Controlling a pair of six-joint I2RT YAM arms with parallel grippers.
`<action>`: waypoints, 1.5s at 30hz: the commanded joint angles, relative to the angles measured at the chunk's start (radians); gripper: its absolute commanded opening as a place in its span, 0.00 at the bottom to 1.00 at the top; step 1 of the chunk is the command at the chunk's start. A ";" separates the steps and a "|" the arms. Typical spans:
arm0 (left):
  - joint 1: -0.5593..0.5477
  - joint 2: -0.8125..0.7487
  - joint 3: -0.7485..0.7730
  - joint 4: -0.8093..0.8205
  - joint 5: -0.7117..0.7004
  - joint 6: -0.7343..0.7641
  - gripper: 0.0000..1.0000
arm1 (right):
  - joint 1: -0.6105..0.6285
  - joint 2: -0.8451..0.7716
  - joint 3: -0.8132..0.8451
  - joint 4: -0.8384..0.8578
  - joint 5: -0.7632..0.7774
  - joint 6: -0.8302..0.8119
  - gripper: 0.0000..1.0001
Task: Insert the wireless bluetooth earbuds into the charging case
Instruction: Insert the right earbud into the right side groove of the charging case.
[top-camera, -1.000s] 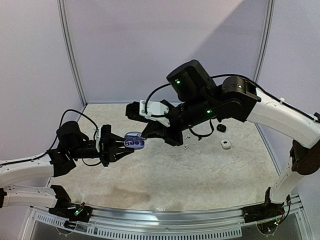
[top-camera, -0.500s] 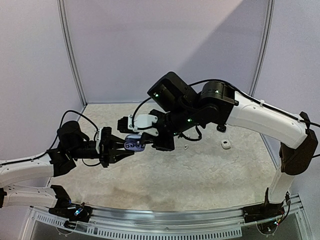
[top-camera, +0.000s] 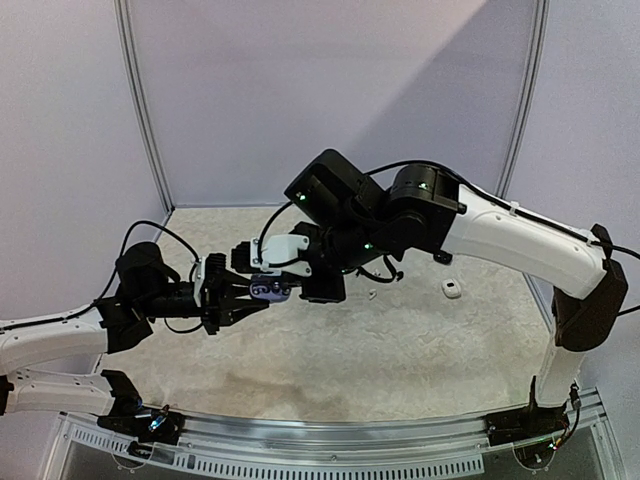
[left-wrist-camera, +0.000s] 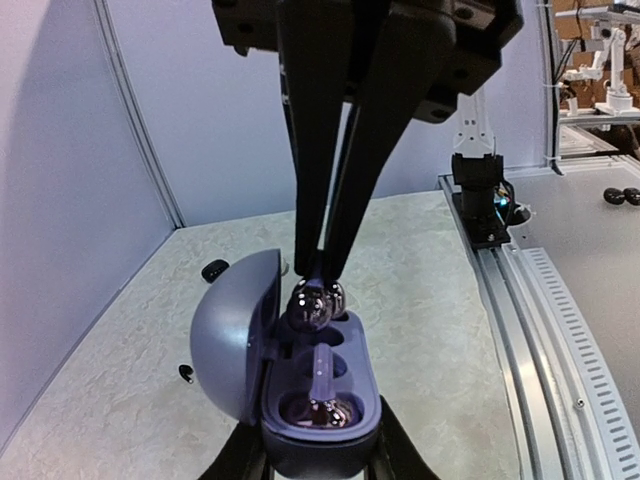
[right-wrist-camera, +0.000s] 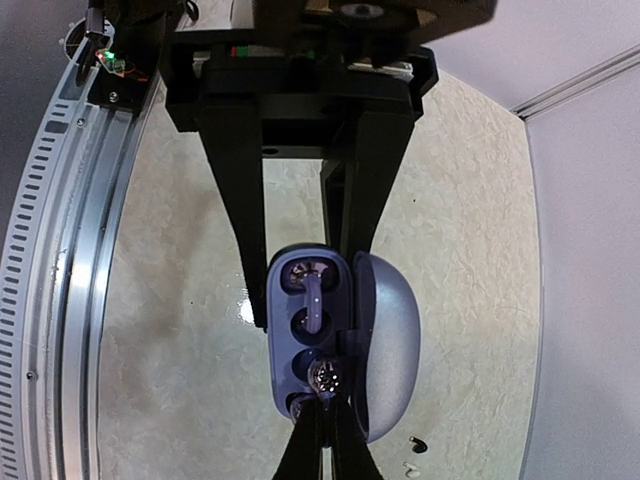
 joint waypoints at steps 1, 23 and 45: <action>-0.017 0.006 0.020 0.049 0.027 0.004 0.00 | 0.009 0.052 0.026 -0.042 0.084 -0.038 0.00; -0.018 -0.006 0.003 0.092 -0.007 -0.093 0.00 | 0.026 0.091 0.042 -0.049 0.216 -0.115 0.10; -0.018 -0.002 -0.013 0.131 -0.090 -0.261 0.00 | 0.026 0.043 0.010 -0.016 0.214 -0.059 0.19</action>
